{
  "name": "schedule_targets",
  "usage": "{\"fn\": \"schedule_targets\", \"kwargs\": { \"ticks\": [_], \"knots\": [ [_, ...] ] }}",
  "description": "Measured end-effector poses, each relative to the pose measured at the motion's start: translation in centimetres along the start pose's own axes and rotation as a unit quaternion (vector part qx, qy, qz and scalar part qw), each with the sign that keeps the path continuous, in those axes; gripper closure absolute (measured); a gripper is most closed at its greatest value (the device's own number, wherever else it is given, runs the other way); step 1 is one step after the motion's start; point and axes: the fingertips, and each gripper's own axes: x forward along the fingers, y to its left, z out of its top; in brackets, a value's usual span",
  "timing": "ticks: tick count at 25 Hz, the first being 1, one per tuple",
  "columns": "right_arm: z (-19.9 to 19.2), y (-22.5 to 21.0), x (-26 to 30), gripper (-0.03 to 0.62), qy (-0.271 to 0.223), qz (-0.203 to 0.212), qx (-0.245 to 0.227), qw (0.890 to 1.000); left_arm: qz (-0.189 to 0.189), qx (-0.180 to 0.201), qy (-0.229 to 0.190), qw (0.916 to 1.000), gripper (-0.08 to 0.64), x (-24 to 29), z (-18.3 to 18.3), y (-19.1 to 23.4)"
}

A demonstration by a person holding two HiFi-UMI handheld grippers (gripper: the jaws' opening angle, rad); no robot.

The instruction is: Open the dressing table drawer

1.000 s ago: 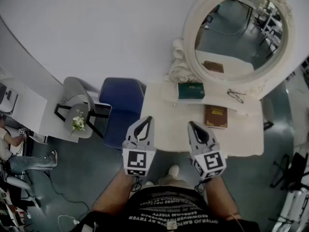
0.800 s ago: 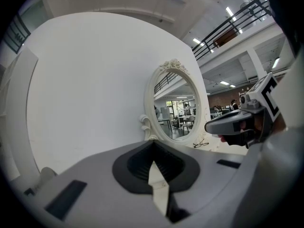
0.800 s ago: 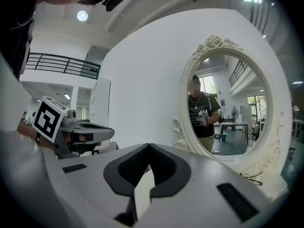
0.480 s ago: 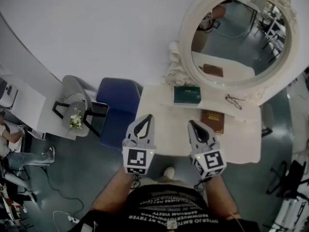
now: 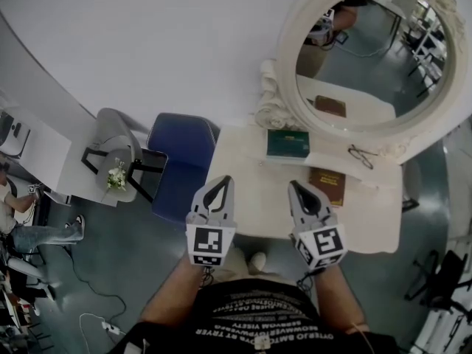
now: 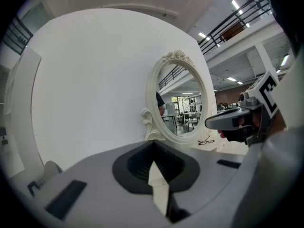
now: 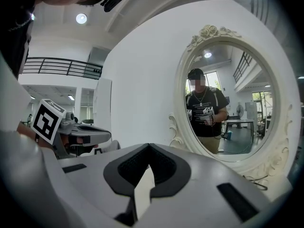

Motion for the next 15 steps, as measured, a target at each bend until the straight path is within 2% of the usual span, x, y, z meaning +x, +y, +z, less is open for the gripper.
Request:
{"fn": "schedule_targets", "kwargs": {
  "ticks": [7,15],
  "knots": [
    [0.1,0.3,1.1,0.591,0.003,0.005,0.001,1.000,0.002,-0.009,0.005,0.9999,0.557,0.7,-0.3,1.0],
    [0.2,-0.7,3.4,0.591,0.004,-0.001,0.006,1.000,-0.014,0.003,0.016,0.9998,0.557,3.7,-0.9,1.7]
  ]
}}
